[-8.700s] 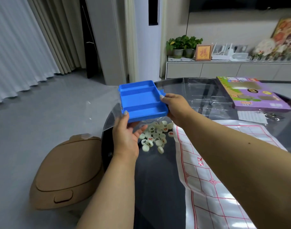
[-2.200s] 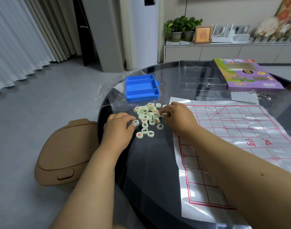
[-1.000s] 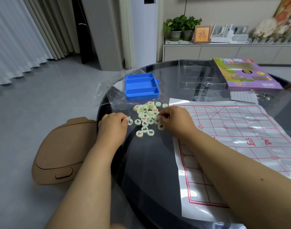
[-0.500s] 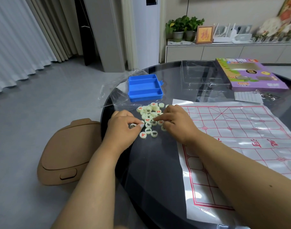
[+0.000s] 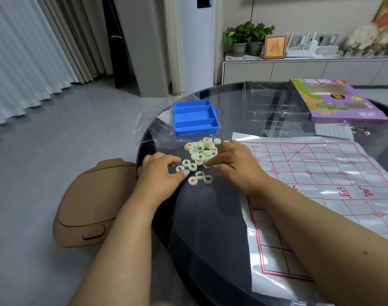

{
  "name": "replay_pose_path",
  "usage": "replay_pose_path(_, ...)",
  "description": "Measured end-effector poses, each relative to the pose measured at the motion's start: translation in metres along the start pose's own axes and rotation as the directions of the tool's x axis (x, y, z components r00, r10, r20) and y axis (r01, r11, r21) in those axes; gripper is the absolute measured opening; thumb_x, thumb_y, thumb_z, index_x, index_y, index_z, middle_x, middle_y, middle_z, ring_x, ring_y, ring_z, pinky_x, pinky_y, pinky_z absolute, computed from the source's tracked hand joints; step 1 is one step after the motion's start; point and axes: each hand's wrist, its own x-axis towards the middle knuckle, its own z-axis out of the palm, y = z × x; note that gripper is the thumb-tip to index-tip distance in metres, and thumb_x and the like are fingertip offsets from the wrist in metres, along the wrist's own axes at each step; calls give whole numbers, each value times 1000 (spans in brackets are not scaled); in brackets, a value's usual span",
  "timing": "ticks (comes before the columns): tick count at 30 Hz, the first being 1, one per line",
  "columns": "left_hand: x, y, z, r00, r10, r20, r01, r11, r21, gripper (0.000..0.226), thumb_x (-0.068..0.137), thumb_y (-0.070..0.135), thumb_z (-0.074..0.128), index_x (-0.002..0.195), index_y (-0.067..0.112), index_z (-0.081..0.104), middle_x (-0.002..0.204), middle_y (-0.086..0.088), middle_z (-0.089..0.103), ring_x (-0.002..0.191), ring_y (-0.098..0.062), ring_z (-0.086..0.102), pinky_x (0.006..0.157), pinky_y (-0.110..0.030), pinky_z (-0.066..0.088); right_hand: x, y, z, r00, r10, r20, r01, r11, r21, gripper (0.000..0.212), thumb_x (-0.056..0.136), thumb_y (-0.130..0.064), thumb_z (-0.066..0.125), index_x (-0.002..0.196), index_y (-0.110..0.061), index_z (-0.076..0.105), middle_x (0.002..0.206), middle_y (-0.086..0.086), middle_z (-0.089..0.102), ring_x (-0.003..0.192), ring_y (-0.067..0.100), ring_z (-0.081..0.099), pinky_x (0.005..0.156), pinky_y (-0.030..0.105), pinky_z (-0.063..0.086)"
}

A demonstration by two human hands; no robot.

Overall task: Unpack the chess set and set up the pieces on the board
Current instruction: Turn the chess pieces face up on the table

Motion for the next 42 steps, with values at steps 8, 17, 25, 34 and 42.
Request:
replay_pose_path(8,3,21,8,998,-70,0,70,995,68,49,72,63,69,115,38,65,116,10,53,119,-17,37,93,-33,29,-4,1,-2,999,6,53,-1,994,-106,67,70,-44,18,112,-33,69,86,-3,47,88,13,37,77,31,30)
replay_pose_path(17,16,8,11,971,-191,-145,199,979,42,28,80,45,71,106,33,69,111,1,58,111,-24,42,96,-43,41,4,2,-3,994,108,-32,-107,994,19,56,76,-30,27,112,-23,70,87,-6,48,92,12,41,81,28,31)
replay_pose_path(25,11,20,15,983,-103,-153,105,994,6,34,77,51,71,107,36,68,112,7,52,116,-20,38,98,-38,35,-5,8,-5,994,107,-25,-107,994,3,56,72,-33,27,98,-27,76,77,-6,48,87,17,45,80,33,37)
replay_pose_path(34,12,34,13,977,-206,-44,211,958,196,60,72,59,71,127,39,54,132,1,43,122,-23,32,94,-37,29,-7,-3,-2,999,17,41,-21,996,84,48,74,-26,35,101,-24,75,72,-16,39,83,10,39,74,24,29)
replay_pose_path(42,10,18,-9,985,-175,-13,174,970,167,44,80,39,72,122,42,57,127,4,45,121,-23,30,104,-40,32,-13,-8,-11,988,-42,149,10,978,209,44,74,-25,39,97,-21,76,76,-7,49,87,12,44,80,25,38)
